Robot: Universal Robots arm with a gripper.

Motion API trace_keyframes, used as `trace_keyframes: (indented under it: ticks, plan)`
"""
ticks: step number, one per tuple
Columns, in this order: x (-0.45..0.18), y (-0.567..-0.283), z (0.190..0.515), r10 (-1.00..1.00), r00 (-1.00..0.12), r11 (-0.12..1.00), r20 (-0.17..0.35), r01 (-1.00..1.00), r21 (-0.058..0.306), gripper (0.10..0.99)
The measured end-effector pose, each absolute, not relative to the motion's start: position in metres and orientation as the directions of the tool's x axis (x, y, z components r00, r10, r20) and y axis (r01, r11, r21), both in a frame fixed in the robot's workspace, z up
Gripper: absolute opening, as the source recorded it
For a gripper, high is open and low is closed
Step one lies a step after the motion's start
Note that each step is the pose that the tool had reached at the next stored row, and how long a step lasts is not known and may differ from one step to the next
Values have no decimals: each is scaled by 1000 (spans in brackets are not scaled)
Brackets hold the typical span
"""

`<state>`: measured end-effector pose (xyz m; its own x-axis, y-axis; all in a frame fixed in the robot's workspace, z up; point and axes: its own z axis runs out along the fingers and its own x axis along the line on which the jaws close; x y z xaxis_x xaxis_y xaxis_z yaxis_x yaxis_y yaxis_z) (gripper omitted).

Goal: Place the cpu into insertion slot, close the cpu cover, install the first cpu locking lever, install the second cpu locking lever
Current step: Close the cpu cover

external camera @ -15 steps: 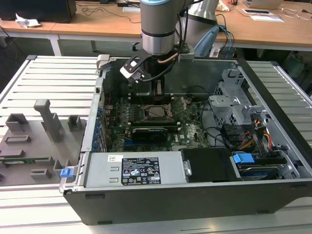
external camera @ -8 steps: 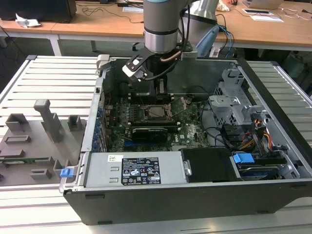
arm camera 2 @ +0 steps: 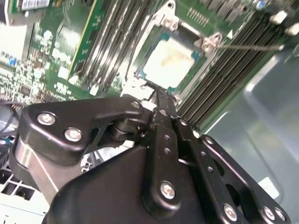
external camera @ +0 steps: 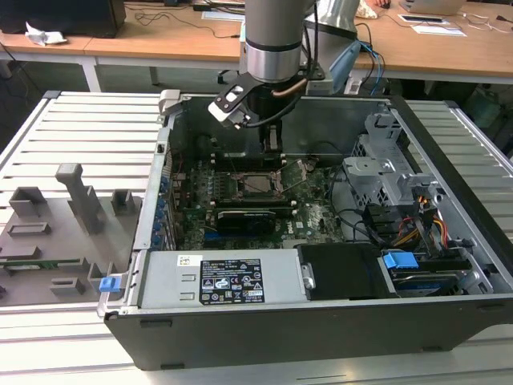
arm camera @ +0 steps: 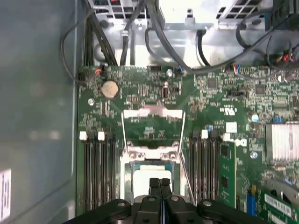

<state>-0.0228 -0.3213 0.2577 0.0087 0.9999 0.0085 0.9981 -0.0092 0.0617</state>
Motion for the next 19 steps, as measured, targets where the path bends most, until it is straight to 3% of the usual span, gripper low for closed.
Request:
trace_keyframes:
  ticks: [19]
  plan:
    - [13, -321, 262, 1000, 9, -9, 4, 998, 57, 106]
